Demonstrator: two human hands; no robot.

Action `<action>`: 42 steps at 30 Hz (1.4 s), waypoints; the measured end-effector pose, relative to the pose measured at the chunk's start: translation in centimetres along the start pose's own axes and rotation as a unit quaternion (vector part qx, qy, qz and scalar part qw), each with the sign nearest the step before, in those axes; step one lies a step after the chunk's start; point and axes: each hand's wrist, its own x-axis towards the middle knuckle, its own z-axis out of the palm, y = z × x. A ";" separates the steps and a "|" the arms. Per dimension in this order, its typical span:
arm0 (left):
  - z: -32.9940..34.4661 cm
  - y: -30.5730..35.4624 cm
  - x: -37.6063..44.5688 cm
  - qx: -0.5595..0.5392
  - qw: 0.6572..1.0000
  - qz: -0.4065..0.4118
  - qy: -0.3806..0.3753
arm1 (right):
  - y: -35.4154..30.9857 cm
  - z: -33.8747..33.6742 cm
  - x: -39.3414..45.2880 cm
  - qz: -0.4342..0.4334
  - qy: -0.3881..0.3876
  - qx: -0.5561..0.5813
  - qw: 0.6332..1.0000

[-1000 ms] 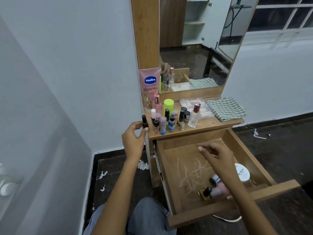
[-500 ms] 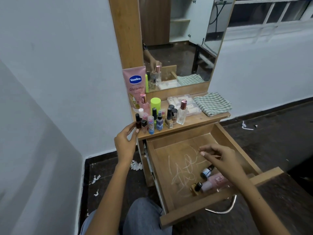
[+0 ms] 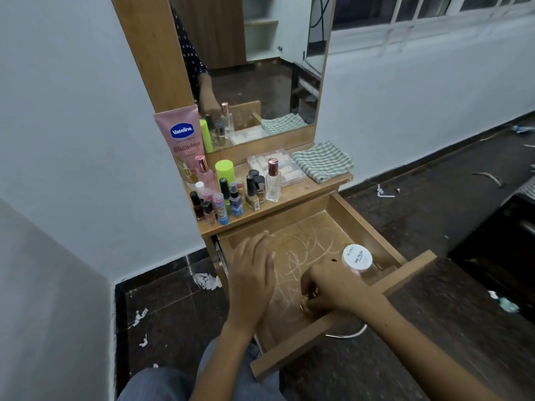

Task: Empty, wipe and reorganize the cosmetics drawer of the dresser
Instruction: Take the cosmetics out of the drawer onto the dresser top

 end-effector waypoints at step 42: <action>3.4 -0.4 4.4 0.206 0.952 -0.023 -0.227 | 4.4 -6.7 7.2 -0.010 0.304 0.194 0.933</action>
